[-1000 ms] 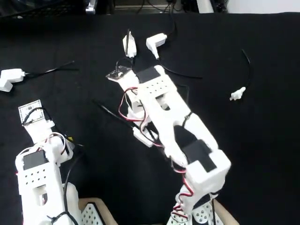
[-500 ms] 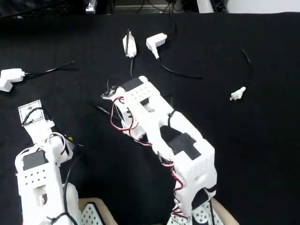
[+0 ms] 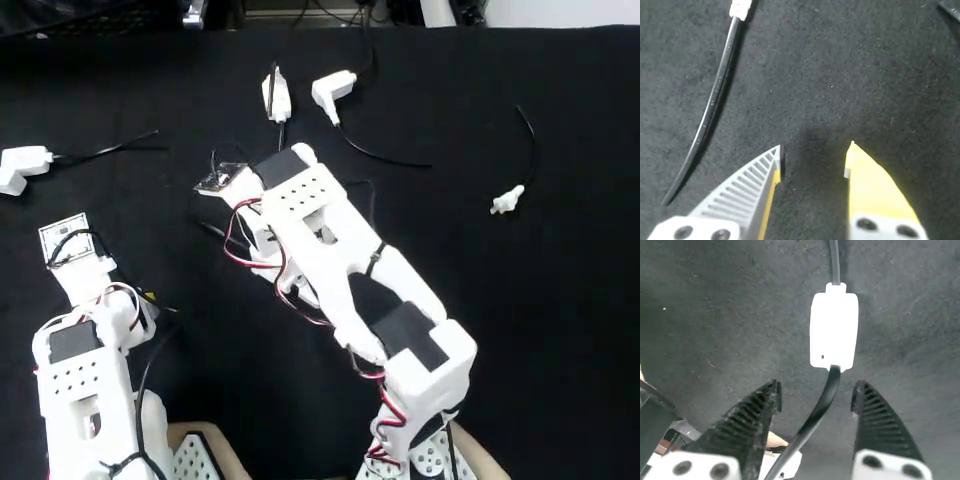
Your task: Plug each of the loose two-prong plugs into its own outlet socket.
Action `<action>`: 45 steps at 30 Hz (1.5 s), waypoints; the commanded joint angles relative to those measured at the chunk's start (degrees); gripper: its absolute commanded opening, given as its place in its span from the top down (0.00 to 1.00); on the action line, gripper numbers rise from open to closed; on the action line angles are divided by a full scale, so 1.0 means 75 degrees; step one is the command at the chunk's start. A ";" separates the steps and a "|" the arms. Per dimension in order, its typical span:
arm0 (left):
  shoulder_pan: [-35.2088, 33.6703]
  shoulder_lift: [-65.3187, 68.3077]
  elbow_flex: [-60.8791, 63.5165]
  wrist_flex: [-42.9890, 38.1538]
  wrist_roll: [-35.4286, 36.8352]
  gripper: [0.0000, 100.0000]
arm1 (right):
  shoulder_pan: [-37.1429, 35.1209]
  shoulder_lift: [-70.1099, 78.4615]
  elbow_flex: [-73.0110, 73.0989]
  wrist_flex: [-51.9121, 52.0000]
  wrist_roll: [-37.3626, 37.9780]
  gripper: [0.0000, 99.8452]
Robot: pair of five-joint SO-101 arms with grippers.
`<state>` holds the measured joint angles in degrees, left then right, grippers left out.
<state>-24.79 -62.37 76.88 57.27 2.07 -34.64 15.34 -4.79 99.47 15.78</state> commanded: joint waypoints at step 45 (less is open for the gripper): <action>0.0088 -0.0117 -0.0064 -0.0117 -0.0059 0.79 | 0.0082 0.0498 -0.0346 -0.1125 0.1055 0.88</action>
<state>-24.79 -62.37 76.88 57.27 2.07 -34.64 19.47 -4.97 92.00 22.02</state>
